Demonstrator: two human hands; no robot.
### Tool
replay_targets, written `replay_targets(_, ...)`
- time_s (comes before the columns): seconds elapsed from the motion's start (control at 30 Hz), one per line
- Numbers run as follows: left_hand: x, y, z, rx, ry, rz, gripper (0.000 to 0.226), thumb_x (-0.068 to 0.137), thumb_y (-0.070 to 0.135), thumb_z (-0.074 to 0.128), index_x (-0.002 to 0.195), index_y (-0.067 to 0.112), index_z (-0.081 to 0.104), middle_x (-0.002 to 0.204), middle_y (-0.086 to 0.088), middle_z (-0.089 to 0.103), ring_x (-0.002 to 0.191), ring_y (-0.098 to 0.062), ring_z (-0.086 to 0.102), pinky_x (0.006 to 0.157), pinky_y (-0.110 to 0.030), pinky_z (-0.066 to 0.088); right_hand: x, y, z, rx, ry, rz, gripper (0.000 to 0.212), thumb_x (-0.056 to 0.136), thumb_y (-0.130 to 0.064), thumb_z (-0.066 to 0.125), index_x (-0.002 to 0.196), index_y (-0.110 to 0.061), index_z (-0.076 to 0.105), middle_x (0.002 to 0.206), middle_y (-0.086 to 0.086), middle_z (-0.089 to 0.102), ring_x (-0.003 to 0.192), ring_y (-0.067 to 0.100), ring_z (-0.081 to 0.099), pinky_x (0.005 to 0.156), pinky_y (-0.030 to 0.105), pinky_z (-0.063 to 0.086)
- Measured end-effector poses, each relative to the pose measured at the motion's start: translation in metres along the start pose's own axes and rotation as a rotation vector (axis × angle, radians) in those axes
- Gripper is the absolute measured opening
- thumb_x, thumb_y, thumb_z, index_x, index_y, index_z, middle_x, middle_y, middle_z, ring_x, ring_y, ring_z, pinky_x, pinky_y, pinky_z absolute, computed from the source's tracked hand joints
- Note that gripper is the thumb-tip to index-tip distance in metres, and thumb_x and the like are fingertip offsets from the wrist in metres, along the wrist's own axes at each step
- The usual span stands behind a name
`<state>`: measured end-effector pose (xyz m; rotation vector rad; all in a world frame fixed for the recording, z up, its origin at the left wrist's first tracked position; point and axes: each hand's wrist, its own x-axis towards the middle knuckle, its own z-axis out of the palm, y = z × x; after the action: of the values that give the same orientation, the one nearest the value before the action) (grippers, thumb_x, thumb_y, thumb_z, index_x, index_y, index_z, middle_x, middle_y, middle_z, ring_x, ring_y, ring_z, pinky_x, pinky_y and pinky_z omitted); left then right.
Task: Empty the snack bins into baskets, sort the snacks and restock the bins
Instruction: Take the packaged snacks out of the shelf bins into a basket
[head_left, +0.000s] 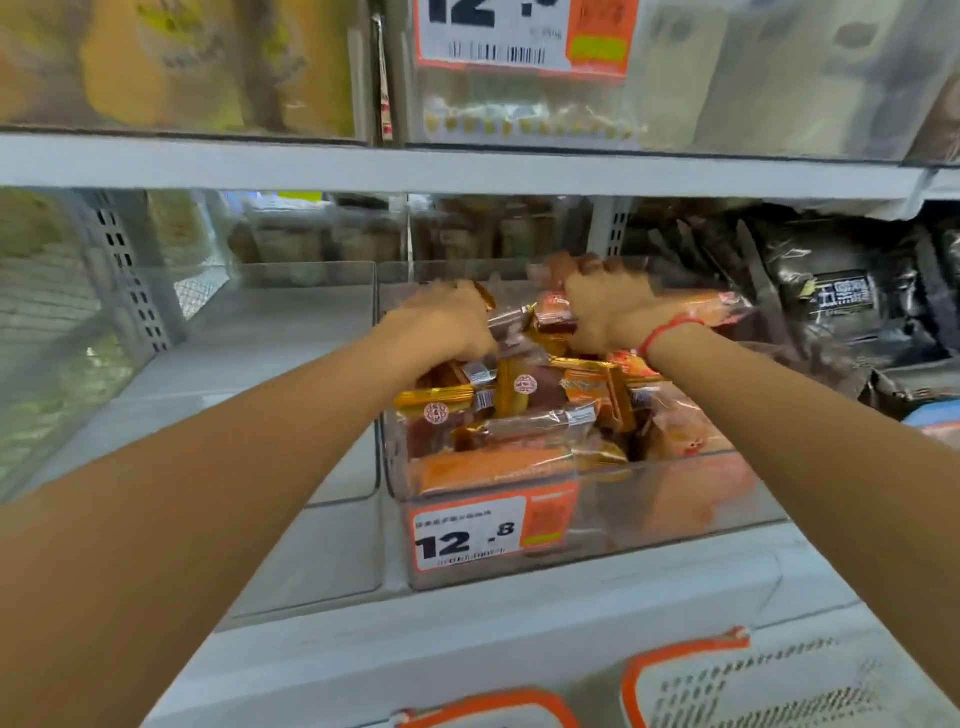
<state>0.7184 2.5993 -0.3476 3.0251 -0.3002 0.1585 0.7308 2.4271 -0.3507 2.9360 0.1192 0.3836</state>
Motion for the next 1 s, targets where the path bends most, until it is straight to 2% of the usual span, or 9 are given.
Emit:
replay_targets(0.17, -0.013, 0.004, -0.005, 0.303, 0.112, 0.030, 0.037, 0.095, 0.023, 0.061, 0.128, 0.010, 0.052, 0.125, -0.010, 0.058, 0.114, -0.028, 0.057, 0.080, -0.034, 0.042, -0.013, 0.013, -0.013, 0.065, 0.093, -0.057, 0.066, 0.083, -0.038, 0.072, 0.134, -0.026, 0.033, 0.120, 0.011, 0.059, 0.107, 0.035, 0.058, 0.092, 0.046, 0.046)
replay_targets(0.27, -0.030, 0.006, -0.020, 0.311, 0.142, 0.123, 0.028, 0.096, 0.021, 0.058, 0.122, 0.011, 0.055, 0.113, -0.010, 0.062, 0.107, -0.028, 0.059, 0.076, -0.034, 0.037, -0.033, 0.022, -0.029, 0.130, 0.171, -0.072, 0.066, 0.083, -0.041, 0.071, 0.135, -0.026, 0.033, 0.117, 0.011, 0.061, 0.104, 0.035, 0.060, 0.085, 0.041, 0.047)
replay_targets(0.33, -0.051, 0.007, -0.029, 0.293, 0.215, 0.173, 0.027, 0.097, 0.019, 0.057, 0.122, 0.012, 0.053, 0.115, -0.010, 0.063, 0.108, -0.030, 0.060, 0.074, -0.034, 0.035, -0.050, 0.025, -0.037, 0.204, 0.196, -0.083, 0.071, 0.081, -0.045, 0.072, 0.138, -0.027, 0.033, 0.115, 0.011, 0.060, 0.104, 0.035, 0.059, 0.084, 0.042, 0.048)
replay_targets(0.5, -0.121, 0.000, -0.034, 0.088, 0.285, 0.229, 0.035, 0.099, 0.021, 0.051, 0.133, 0.021, 0.042, 0.132, -0.004, 0.057, 0.116, -0.029, 0.057, 0.078, -0.039, 0.041, -0.114, 0.022, -0.047, 0.354, 0.282, -0.114, 0.080, 0.078, -0.046, 0.074, 0.143, -0.026, 0.031, 0.118, 0.010, 0.060, 0.104, 0.031, 0.058, 0.080, 0.043, 0.051)
replay_targets(0.63, -0.178, -0.021, -0.046, -0.206, 0.490, 0.287, 0.054, 0.098, 0.019, 0.052, 0.147, 0.031, 0.033, 0.144, 0.006, 0.048, 0.129, -0.019, 0.045, 0.095, -0.039, 0.040, -0.170, 0.010, -0.061, 0.453, 0.379, -0.090, 0.087, 0.073, -0.058, 0.070, 0.143, -0.028, 0.027, 0.120, 0.004, 0.062, 0.103, 0.026, 0.061, 0.082, 0.042, 0.051)
replay_targets(0.7, -0.207, -0.031, -0.050, -0.301, 0.565, 0.314, 0.058, 0.097, 0.018, 0.054, 0.148, 0.032, 0.030, 0.142, 0.009, 0.049, 0.126, -0.016, 0.046, 0.092, -0.037, 0.041, -0.196, 0.000, -0.072, 0.501, 0.401, -0.085, 0.083, 0.069, -0.063, 0.067, 0.137, -0.029, 0.034, 0.118, -0.001, 0.064, 0.102, 0.025, 0.063, 0.083, 0.042, 0.053)
replay_targets(0.8, -0.248, -0.053, -0.048, -0.399, 0.427, 0.286, 0.054, 0.093, 0.025, 0.060, 0.138, 0.038, 0.032, 0.118, 0.019, 0.059, 0.103, -0.018, 0.058, 0.074, -0.036, 0.043, -0.233, -0.021, -0.086, 0.568, 0.415, -0.138, 0.077, 0.068, -0.060, 0.071, 0.131, -0.029, 0.040, 0.112, -0.008, 0.064, 0.098, 0.022, 0.064, 0.079, 0.039, 0.053)
replay_targets(0.9, -0.281, -0.088, -0.036, -0.541, 0.143, 0.317, 0.032, 0.084, 0.043, 0.066, 0.106, 0.042, 0.043, 0.099, 0.019, 0.063, 0.094, -0.020, 0.063, 0.080, -0.046, 0.050, -0.273, -0.047, -0.089, 0.610, 0.385, -0.247, 0.071, 0.070, -0.048, 0.078, 0.129, -0.030, 0.042, 0.101, -0.013, 0.061, 0.089, 0.020, 0.063, 0.070, 0.037, 0.052)
replay_targets(1.0, -0.313, -0.116, -0.009, -0.670, 0.017, 0.336, 0.033, 0.079, 0.048, 0.066, 0.108, 0.041, 0.052, 0.104, 0.016, 0.064, 0.098, -0.011, 0.063, 0.086, -0.040, 0.050, -0.310, -0.068, -0.070, 0.716, 0.167, -0.290, 0.073, 0.066, -0.041, 0.073, 0.129, -0.041, 0.036, 0.101, -0.003, 0.064, 0.085, 0.021, 0.062, 0.068, 0.043, 0.053)
